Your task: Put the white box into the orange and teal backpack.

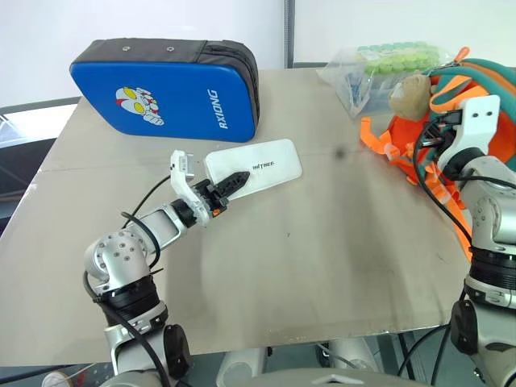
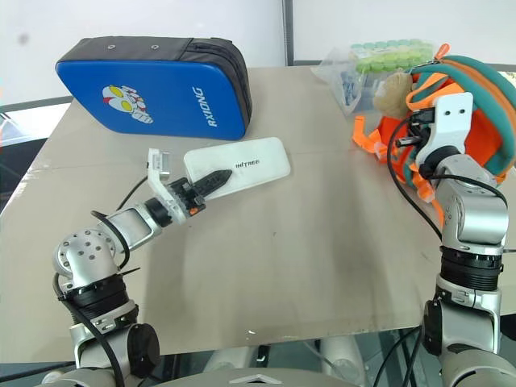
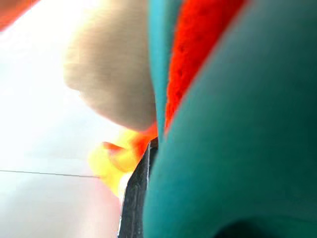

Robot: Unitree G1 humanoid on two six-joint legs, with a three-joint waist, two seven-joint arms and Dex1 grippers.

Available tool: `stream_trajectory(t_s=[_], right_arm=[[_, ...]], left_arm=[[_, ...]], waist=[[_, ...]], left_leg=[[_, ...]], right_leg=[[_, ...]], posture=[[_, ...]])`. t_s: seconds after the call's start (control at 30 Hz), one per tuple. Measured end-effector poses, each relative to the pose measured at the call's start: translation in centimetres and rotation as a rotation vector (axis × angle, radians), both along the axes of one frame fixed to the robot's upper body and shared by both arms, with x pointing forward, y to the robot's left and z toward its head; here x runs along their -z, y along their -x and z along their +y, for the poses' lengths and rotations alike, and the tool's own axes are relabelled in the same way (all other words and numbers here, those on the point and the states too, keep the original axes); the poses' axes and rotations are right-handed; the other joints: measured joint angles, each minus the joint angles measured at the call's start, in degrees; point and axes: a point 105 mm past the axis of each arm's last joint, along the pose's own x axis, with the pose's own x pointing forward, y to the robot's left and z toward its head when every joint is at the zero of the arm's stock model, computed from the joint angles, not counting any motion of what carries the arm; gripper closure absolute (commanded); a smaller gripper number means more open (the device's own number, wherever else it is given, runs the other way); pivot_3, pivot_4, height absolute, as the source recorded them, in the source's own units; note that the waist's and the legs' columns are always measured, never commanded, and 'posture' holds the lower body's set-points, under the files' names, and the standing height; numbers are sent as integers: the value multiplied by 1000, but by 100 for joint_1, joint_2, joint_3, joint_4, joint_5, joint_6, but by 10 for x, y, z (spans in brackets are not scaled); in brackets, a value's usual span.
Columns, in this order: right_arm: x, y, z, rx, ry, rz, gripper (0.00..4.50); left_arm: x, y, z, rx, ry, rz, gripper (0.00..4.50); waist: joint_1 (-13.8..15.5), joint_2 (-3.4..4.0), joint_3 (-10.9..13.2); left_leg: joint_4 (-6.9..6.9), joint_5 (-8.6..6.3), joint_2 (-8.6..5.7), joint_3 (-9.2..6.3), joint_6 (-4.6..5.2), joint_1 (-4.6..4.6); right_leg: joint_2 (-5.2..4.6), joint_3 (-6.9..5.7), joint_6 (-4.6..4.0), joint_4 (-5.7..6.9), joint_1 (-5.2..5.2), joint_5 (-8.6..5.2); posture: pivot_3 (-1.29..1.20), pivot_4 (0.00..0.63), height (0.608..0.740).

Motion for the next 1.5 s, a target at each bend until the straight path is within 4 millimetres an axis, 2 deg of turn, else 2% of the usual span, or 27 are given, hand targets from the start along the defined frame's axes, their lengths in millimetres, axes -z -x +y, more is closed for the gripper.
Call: stream_trajectory(t_s=[0.07,0.17,0.2,0.3,0.4,0.47,0.53,0.67,0.73,0.83,0.9,0.97,1.07,1.27,1.5], right_arm=[[-19,8,36,-248,-63,-44,4417],[-53,38,78,-595,-98,-100,4417],[-54,39,79,-610,-98,-102,4417],[-56,61,98,-817,-98,-60,4417],[-54,94,116,-1047,-38,10,4417],[-51,111,121,-1147,-21,53,4417],[-48,113,123,-1159,-3,64,4417],[-7,104,115,-1097,90,193,4417],[3,104,106,-1098,106,241,4417],[-6,125,88,-1217,122,299,4417],[-15,134,78,-1262,128,304,4417],[-21,141,73,-1296,128,310,4417],[-20,148,69,-1330,128,317,4417],[-19,144,68,-1298,159,278,4417],[-20,139,73,-1278,186,197,4417]], left_arm=[[-9,-2,2,-31,-1,-53,3417],[-26,-7,9,-82,9,-139,3417],[-27,-7,9,-86,9,-143,3417],[-38,-11,17,-136,5,-194,3417],[-50,-11,28,-187,28,-243,3417],[-59,-10,36,-229,59,-313,3417],[-64,-7,41,-254,61,-353,3417],[-68,24,59,-198,30,-428,3417],[-73,40,62,-119,-24,-471,3417],[-89,67,55,98,-198,-556,3417],[-97,74,49,184,-247,-606,3417],[-99,72,39,263,-300,-656,3417],[-96,67,26,368,-384,-708,3417],[-94,52,-5,548,-507,-844,3417],[-80,23,-71,699,-623,-967,3417]], waist=[[-45,3,6],[-56,3,6],[-56,3,6],[-56,3,6],[-42,3,6],[-26,2,6],[-21,1,5],[3,0,4],[26,-2,6],[96,4,13],[114,10,16],[121,10,16],[116,10,16],[107,10,16],[189,9,17]], left_leg=[[0,0,6,-3,1,0],[0,-1,9,-23,1,-3],[0,-1,8,-24,1,-4],[0,-1,7,-25,1,-10],[3,-1,6,-34,0,-34],[12,0,3,-35,-1,-62],[13,0,2,-33,-1,-64],[12,0,3,-28,-1,-68],[15,0,2,-28,-1,-78],[19,-14,-1,-20,24,-79],[21,-17,2,-26,28,-66],[23,-16,5,-29,29,-62],[30,-16,15,-28,29,-61],[32,-15,17,-24,27,-66],[48,-7,9,-21,13,-86]], right_leg=[[6,-1,-1,0,0,0],[9,-15,-2,-1,3,0],[8,-16,-2,-2,3,0],[5,-19,-2,-8,1,0],[1,-29,-1,-23,-10,0],[-4,-31,0,-23,-32,2],[-5,-28,1,-24,-33,2],[-6,-26,1,-24,-40,2],[-5,-27,1,-21,-47,2],[-5,-51,-1,-27,-35,1],[-4,-63,-1,-40,-14,0],[0,-70,-2,-47,-2,1],[11,-70,-9,-47,2,8],[9,-68,-8,-52,0,10],[6,-65,13,-76,1,22]], posture=[[0,150,740],[0,150,740],[0,150,740],[0,150,740],[0,150,740],[0,150,740],[0,150,740],[0,150,740],[0,150,740],[0,150,740],[0,150,740],[0,150,740],[0,150,740],[0,150,740],[0,150,740]])
